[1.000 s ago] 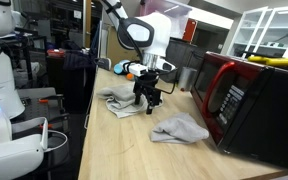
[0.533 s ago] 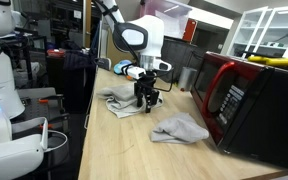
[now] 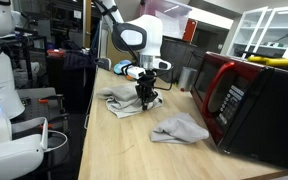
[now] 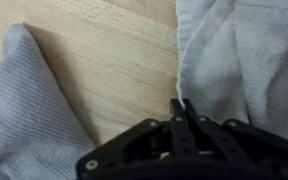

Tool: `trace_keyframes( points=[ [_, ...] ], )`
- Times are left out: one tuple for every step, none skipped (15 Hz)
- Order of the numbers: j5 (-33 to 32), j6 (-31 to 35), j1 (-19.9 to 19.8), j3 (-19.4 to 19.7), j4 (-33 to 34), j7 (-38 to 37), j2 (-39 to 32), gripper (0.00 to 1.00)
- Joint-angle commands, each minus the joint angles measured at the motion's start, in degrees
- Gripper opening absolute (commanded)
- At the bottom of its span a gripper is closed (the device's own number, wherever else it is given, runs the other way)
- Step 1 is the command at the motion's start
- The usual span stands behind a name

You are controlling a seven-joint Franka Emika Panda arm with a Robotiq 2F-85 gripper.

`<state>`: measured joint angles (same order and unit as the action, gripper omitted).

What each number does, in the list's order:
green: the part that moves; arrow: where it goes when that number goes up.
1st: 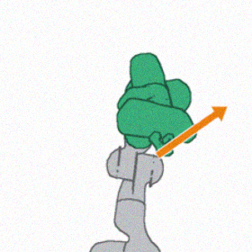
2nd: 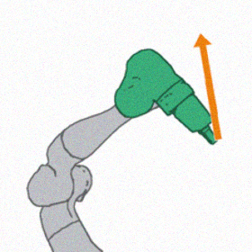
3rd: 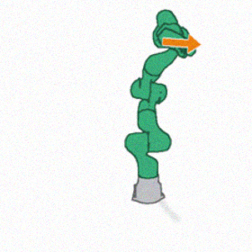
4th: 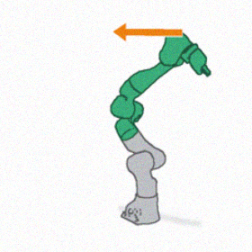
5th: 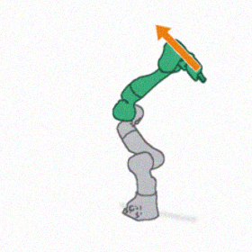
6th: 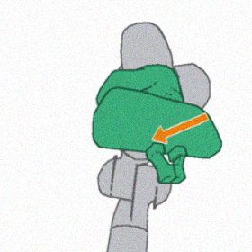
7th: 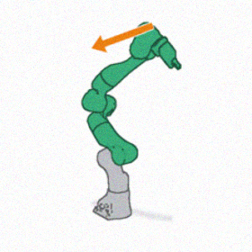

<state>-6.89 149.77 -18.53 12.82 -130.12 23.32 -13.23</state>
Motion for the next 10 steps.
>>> trace_keyframes(
  points=[
    [2.01,0.42,-0.63,-0.42,-1.86,1.57,4.33,0.0],
    [2.78,-0.31,-0.61,-0.54,-1.89,1.74,5.36,0.0],
    [3.61,-0.92,-0.48,-0.6,-1.97,1.74,6.38,0.0],
    [4.12,-2.76,-0.04,-0.62,-2.04,1.13,7.87,0.0],
    [4.38,-4.54,0.39,-0.51,-1.96,0.38,9.07,0.0],
    [4.24,-7.63,1.06,-0.42,-1.8,-0.82,10.59,0.0],
    [3.92,-10.38,1.71,-0.38,-1.7,-1.96,11.94,0.0],
    [2.75,-13.78,2.5,-0.34,-1.48,-3.73,13.3,0.0],
    [1.5,-16.72,3.35,-0.45,-1.37,-6.46,14.5,0.0],
    [0.34,-19.75,4.26,-0.81,-1.26,-9.33,15.61,0.0]
  ],
)
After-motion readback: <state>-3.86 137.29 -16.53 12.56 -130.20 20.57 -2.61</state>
